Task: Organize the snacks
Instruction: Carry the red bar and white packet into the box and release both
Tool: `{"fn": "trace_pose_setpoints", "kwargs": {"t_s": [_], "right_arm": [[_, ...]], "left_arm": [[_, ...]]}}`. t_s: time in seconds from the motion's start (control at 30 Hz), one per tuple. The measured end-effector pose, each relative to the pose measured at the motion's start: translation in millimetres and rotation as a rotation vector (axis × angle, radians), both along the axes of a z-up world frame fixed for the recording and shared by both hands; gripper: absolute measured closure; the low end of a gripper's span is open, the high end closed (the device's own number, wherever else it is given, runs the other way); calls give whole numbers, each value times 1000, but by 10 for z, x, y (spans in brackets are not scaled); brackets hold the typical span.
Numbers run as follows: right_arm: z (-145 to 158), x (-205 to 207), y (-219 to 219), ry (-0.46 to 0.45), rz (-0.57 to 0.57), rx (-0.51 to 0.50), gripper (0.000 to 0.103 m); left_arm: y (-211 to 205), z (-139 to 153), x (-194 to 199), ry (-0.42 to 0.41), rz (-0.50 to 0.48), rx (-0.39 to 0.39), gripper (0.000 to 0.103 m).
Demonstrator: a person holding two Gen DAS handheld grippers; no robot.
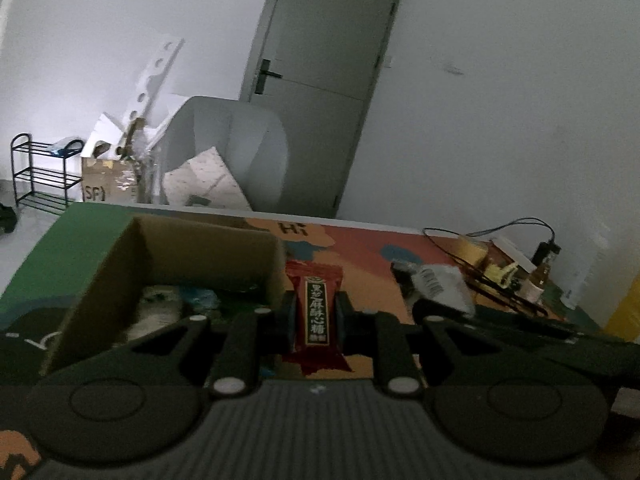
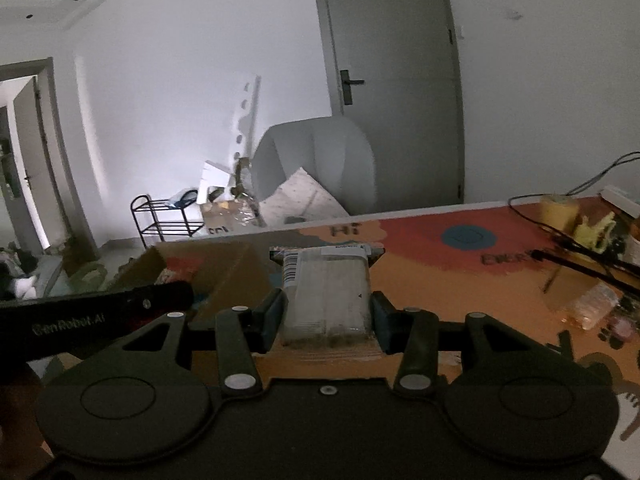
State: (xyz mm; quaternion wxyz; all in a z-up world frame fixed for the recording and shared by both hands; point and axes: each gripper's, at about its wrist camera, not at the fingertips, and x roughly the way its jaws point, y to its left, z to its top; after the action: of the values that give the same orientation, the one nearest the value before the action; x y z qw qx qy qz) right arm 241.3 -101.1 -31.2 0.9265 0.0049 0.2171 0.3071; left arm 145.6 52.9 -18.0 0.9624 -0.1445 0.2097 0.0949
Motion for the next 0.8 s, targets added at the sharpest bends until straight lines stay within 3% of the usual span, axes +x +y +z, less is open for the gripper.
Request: {"fn": "trace_pose_setpoints", "kwargs": {"t_s": [0.37, 0.53, 0.67, 0.8], "right_arm": [[64, -95, 483, -16, 62, -11, 58], [45, -124, 654, -10, 74, -21, 58], [43, -119, 755, 8, 83, -21, 58], [50, -116, 863, 14, 97, -21, 58]], "left_arm": [[489, -38, -176, 32, 68, -38, 84], [670, -13, -243, 33, 82, -50, 76], [782, 32, -328, 11, 105, -53, 61], [862, 35, -360, 14, 116, -65, 56]]}}
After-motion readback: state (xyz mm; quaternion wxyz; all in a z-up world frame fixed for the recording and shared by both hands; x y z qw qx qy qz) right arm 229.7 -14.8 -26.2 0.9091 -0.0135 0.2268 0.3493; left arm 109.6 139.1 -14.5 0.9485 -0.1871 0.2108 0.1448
